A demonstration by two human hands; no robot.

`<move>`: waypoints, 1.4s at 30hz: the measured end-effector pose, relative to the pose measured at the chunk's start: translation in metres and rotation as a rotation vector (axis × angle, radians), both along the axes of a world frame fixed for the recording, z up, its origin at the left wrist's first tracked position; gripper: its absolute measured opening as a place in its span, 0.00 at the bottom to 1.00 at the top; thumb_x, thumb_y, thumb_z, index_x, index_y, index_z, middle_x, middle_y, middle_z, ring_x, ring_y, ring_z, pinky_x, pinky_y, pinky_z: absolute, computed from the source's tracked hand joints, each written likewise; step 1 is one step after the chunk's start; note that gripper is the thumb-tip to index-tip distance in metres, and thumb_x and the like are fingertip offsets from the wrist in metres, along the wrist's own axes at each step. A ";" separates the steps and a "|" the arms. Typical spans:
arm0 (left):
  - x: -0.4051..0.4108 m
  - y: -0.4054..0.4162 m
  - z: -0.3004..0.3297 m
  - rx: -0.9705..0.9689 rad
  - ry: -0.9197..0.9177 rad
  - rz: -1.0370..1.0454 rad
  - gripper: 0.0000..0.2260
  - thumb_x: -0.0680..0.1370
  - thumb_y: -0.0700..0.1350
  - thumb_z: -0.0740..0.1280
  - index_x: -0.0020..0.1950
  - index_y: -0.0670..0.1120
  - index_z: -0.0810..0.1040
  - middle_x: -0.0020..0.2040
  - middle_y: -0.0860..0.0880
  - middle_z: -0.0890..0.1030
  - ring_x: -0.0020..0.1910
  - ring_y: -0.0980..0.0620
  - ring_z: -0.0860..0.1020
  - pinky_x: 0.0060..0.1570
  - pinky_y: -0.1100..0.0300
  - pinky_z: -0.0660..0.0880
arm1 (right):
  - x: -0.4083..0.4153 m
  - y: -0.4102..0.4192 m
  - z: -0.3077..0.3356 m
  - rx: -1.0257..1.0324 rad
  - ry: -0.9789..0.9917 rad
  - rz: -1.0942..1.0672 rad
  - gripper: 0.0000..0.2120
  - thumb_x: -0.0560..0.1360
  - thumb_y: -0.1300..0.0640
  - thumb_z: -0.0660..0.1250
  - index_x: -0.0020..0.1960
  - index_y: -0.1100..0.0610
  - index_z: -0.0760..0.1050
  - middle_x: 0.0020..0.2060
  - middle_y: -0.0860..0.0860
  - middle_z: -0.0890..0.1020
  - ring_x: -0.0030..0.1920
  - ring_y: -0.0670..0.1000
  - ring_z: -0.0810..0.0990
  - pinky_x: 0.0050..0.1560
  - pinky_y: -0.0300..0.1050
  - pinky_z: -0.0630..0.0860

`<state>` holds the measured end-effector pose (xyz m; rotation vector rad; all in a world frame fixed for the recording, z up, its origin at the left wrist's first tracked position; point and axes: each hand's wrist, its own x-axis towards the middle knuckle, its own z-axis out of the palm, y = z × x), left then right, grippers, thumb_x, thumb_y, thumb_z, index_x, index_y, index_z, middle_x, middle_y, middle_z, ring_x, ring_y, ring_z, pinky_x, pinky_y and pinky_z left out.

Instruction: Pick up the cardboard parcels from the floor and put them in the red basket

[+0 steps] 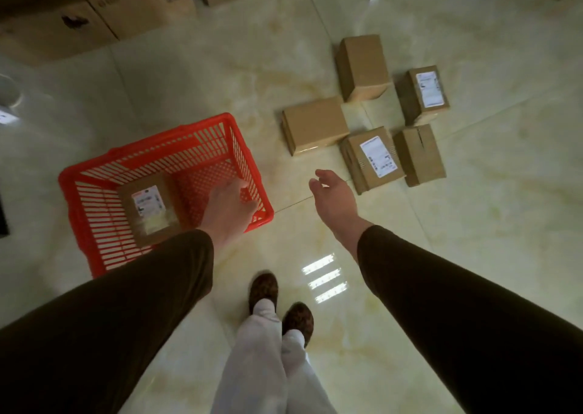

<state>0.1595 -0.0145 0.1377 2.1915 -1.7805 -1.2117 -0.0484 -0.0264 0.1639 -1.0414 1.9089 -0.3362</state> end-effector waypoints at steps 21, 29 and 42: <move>-0.139 -0.118 -0.043 0.021 0.050 0.233 0.22 0.79 0.46 0.69 0.70 0.40 0.72 0.68 0.39 0.75 0.69 0.42 0.71 0.68 0.56 0.63 | -0.145 -0.144 -0.038 0.095 -0.090 0.125 0.21 0.78 0.47 0.61 0.69 0.52 0.73 0.59 0.51 0.80 0.57 0.56 0.79 0.57 0.52 0.75; -0.166 -0.167 -0.088 0.128 0.144 0.403 0.23 0.79 0.48 0.69 0.72 0.41 0.71 0.71 0.41 0.72 0.70 0.43 0.71 0.65 0.59 0.65 | -0.163 -0.219 -0.083 0.137 -0.070 0.135 0.21 0.81 0.56 0.60 0.74 0.57 0.69 0.70 0.55 0.74 0.69 0.55 0.73 0.66 0.47 0.68; -0.178 -0.230 -0.207 0.253 0.414 0.847 0.32 0.80 0.48 0.68 0.81 0.48 0.56 0.78 0.46 0.64 0.73 0.44 0.67 0.65 0.55 0.65 | -0.169 -0.287 -0.216 0.268 -0.167 0.122 0.26 0.83 0.54 0.60 0.79 0.54 0.59 0.75 0.55 0.67 0.72 0.55 0.69 0.57 0.44 0.65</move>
